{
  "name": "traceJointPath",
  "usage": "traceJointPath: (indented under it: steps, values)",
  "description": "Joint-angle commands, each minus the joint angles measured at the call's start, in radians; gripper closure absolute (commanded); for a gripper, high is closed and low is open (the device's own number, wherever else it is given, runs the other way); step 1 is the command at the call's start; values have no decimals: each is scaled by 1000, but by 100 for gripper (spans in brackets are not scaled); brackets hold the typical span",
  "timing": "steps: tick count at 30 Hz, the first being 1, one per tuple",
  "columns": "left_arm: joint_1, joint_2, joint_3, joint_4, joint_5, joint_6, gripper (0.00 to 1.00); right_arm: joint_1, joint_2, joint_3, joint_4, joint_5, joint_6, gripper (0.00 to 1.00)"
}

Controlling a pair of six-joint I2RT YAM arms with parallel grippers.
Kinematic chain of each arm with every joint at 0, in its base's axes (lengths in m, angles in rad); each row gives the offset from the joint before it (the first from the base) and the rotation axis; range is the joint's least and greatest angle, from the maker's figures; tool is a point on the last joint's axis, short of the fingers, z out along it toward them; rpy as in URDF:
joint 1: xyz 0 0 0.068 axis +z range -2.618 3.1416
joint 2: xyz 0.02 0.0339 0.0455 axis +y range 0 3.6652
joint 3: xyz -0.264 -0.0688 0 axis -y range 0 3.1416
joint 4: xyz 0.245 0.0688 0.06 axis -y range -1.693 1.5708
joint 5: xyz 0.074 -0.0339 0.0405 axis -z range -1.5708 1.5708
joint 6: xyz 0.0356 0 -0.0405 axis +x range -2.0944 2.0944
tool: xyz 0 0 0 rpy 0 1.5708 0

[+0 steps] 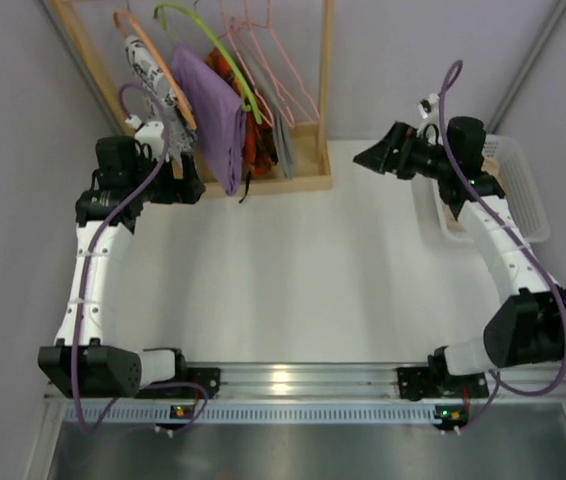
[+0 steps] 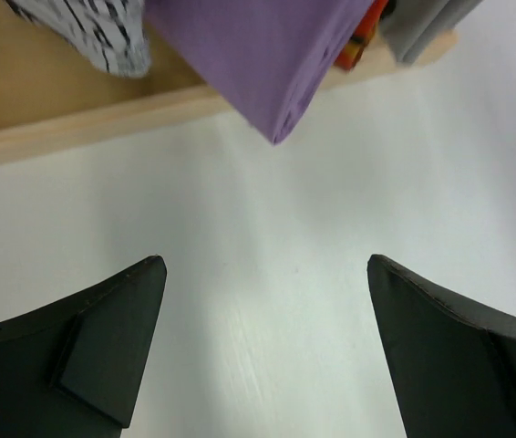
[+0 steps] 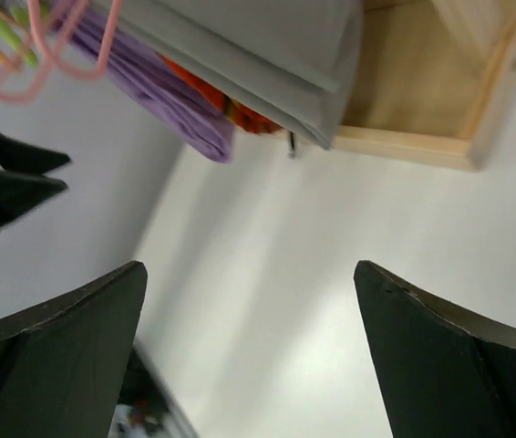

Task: Remove the trousers from the hanger

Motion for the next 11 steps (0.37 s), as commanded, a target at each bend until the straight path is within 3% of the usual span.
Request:
traceJointPath:
  steps: [1, 5, 11]
  values:
    - [0, -5, -49, -68, 15, 148, 1, 8, -148, -31, -279, 114, -531, 1]
    - [0, 6, -131, -67, -33, 165, 1, 17, -234, -135, -287, 254, -619, 1]
    - [-1, -31, -187, -27, -15, 182, 1, 30, -283, -197, -263, 281, -665, 1]
